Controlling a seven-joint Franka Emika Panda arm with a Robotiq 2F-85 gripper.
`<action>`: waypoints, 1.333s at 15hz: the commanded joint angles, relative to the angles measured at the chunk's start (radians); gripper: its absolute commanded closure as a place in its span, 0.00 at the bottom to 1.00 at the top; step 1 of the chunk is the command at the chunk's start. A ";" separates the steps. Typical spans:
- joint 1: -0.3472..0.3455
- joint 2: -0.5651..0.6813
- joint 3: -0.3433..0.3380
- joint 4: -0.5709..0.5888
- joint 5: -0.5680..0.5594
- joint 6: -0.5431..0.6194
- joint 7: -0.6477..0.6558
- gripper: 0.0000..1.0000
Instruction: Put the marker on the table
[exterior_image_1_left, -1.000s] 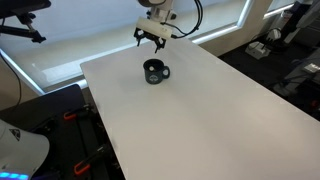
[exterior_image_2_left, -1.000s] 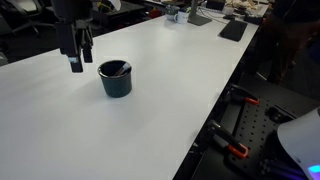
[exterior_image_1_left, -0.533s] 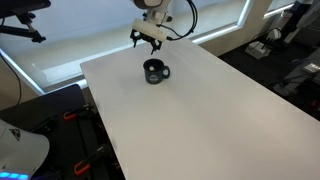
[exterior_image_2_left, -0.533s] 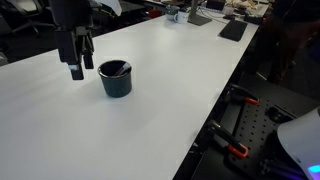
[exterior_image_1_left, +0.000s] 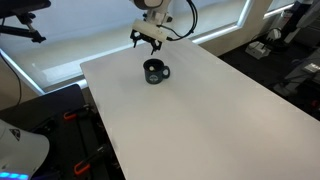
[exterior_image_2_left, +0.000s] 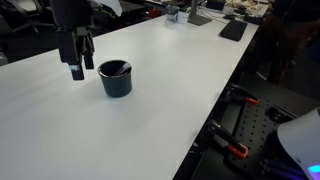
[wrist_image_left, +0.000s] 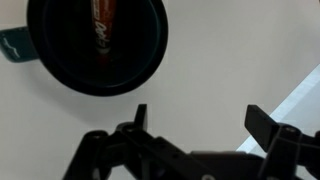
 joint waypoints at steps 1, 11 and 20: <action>0.002 -0.010 0.004 -0.006 0.004 -0.007 0.023 0.00; 0.023 -0.080 0.013 -0.092 0.014 0.001 0.111 0.00; 0.038 -0.255 -0.009 -0.311 -0.012 0.023 0.283 0.00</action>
